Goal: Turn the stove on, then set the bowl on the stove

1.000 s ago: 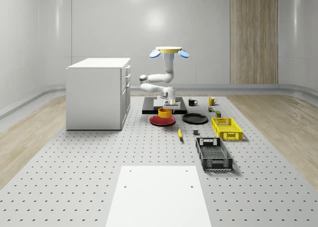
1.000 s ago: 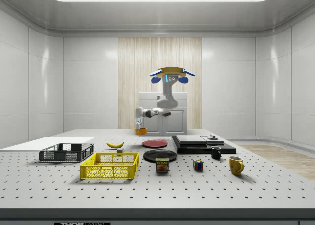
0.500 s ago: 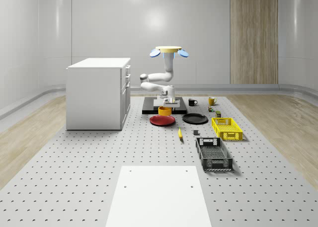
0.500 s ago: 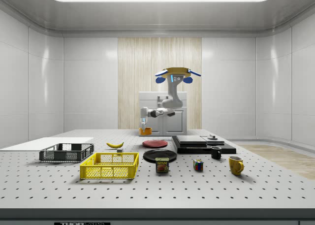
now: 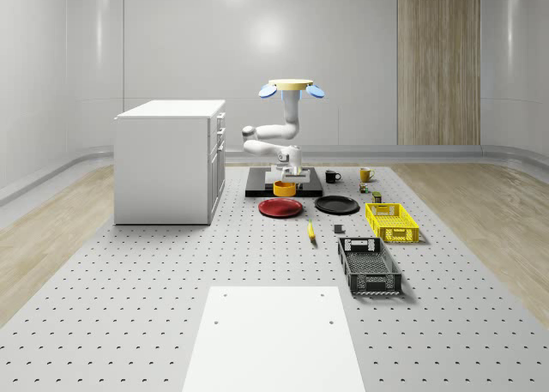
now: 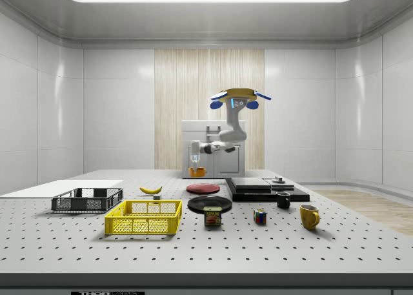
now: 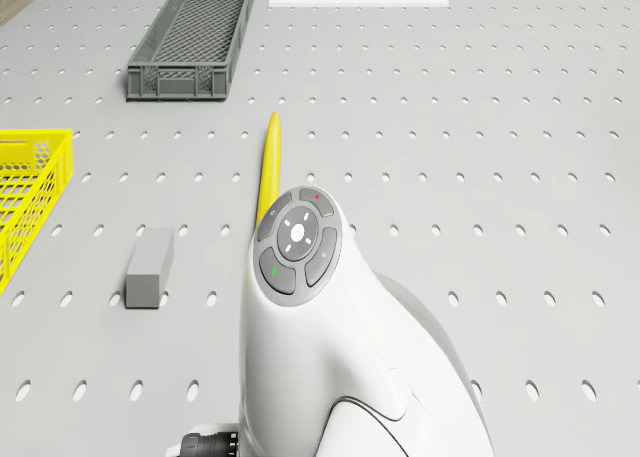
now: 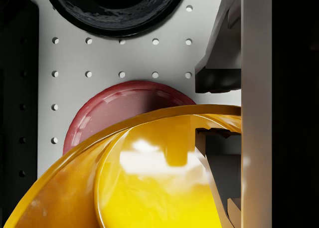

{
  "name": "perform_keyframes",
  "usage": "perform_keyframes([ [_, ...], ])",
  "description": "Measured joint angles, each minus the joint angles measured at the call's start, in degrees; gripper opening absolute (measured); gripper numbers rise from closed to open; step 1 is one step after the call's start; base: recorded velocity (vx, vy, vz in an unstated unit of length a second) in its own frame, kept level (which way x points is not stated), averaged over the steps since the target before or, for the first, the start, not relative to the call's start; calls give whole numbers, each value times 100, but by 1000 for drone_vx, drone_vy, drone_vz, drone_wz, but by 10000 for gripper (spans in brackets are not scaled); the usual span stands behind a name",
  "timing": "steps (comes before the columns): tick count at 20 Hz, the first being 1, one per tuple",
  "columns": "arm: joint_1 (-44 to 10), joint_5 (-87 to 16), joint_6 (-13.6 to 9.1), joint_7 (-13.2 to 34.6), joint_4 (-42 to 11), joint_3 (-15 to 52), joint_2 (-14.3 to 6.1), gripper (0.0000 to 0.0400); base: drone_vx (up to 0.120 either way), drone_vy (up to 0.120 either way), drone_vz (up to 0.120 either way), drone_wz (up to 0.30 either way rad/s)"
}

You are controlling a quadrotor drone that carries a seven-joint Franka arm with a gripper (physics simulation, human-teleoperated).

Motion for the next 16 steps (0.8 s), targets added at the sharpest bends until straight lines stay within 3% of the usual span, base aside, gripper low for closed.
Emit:
perform_keyframes([
  [16, -7, 7, 14, 5, 1, 1, -16, 102, -120, 0, 0, 0],
])
